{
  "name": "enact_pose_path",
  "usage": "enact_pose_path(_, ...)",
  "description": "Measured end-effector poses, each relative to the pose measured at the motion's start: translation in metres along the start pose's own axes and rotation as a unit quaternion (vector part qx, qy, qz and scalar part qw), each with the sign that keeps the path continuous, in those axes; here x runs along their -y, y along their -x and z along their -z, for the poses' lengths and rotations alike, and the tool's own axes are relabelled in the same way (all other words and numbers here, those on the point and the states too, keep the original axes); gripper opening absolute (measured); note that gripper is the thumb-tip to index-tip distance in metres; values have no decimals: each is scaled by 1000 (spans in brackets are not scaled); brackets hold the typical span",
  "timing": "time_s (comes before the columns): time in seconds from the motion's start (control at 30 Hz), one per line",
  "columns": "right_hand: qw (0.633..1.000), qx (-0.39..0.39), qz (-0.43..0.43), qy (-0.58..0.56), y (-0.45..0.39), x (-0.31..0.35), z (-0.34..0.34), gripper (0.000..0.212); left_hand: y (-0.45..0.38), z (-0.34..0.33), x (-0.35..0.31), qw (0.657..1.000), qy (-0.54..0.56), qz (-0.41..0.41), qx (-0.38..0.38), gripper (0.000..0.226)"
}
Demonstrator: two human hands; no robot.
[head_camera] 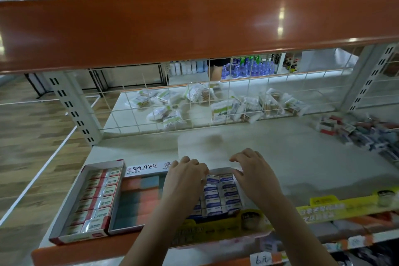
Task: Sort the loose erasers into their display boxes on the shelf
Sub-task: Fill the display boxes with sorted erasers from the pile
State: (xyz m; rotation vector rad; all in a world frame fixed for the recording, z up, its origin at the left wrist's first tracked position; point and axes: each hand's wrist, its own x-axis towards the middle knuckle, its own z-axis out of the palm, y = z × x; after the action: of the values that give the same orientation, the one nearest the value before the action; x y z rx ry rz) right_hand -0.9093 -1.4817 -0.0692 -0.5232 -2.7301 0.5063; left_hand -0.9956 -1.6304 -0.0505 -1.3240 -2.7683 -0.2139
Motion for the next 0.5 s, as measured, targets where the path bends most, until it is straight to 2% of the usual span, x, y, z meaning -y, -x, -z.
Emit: enact_pose_path(0.5, 999, 16, -17, -39, -1, -9, -10, 25, -2, -8, -6, 996, -59, 64, 28, 20)
